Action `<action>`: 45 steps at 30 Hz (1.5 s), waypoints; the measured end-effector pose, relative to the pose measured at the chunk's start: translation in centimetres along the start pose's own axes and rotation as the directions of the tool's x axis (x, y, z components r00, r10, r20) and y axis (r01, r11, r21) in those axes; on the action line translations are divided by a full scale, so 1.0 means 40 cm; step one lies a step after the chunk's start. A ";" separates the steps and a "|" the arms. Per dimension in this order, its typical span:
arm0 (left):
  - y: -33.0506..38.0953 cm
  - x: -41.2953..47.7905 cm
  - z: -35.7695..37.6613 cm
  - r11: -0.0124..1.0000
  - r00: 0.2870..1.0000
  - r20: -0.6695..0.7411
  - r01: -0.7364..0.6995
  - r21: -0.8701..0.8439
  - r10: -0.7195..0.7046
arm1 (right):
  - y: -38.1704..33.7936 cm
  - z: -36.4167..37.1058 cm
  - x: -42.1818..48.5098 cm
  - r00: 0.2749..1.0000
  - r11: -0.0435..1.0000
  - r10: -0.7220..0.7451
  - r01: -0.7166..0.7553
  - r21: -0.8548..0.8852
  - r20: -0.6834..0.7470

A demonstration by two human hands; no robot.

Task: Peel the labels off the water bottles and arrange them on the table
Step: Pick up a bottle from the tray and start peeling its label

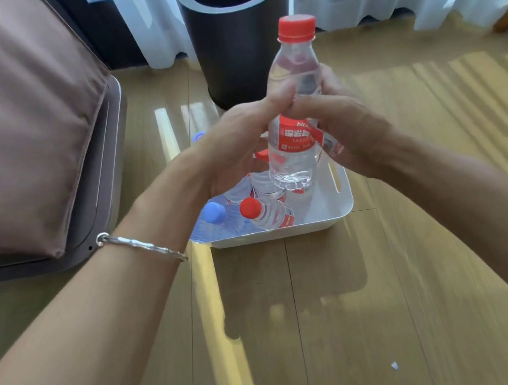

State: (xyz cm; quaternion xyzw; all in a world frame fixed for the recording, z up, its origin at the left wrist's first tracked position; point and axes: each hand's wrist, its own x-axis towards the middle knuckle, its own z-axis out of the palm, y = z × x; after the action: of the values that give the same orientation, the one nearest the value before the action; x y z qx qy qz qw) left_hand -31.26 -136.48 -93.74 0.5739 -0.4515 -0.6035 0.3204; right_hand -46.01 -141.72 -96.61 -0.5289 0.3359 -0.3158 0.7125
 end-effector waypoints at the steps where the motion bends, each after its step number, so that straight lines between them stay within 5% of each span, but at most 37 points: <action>1: -0.004 0.003 0.002 1.000 1.000 -0.014 -0.016 0.011 0.016 | -0.003 0.001 0.000 1.000 1.000 0.005 -0.005 0.005 0.002; 11: -0.023 0.007 0.024 0.956 0.958 -0.092 -0.257 0.140 0.271 | -0.012 0.021 0.002 0.996 0.990 0.031 -0.018 0.136 -0.089; 15: -0.044 0.020 0.026 0.910 0.923 -0.182 -0.274 0.312 0.340 | -0.022 0.025 -0.001 0.995 0.975 0.061 -0.042 0.217 -0.079; 24: -0.034 0.021 0.048 0.933 0.923 -0.178 -0.309 0.187 0.341 | -0.020 0.052 -0.008 0.984 0.972 0.029 0.013 0.235 -0.177; 37: -0.047 0.017 0.030 0.933 0.907 -0.238 -0.311 0.179 0.348 | -0.020 0.061 -0.004 0.920 0.994 -0.110 0.101 -0.044 -0.376; 42: -0.059 0.028 0.037 0.933 0.863 -0.364 -0.283 0.224 0.350 | -0.027 0.065 0.000 0.886 0.987 -0.148 0.106 -0.119 -0.439; 45: -0.070 0.031 0.044 0.937 0.897 -0.310 -0.239 0.256 0.314 | -0.011 0.061 0.004 0.861 0.979 -0.175 0.102 -0.174 -0.478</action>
State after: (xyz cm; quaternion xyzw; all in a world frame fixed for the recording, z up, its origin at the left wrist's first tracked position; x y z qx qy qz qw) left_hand -32.79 -136.22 -96.90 0.6313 -0.5268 -0.3897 0.4147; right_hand -43.98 -140.65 -95.71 -0.5038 0.4886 -0.4653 0.5394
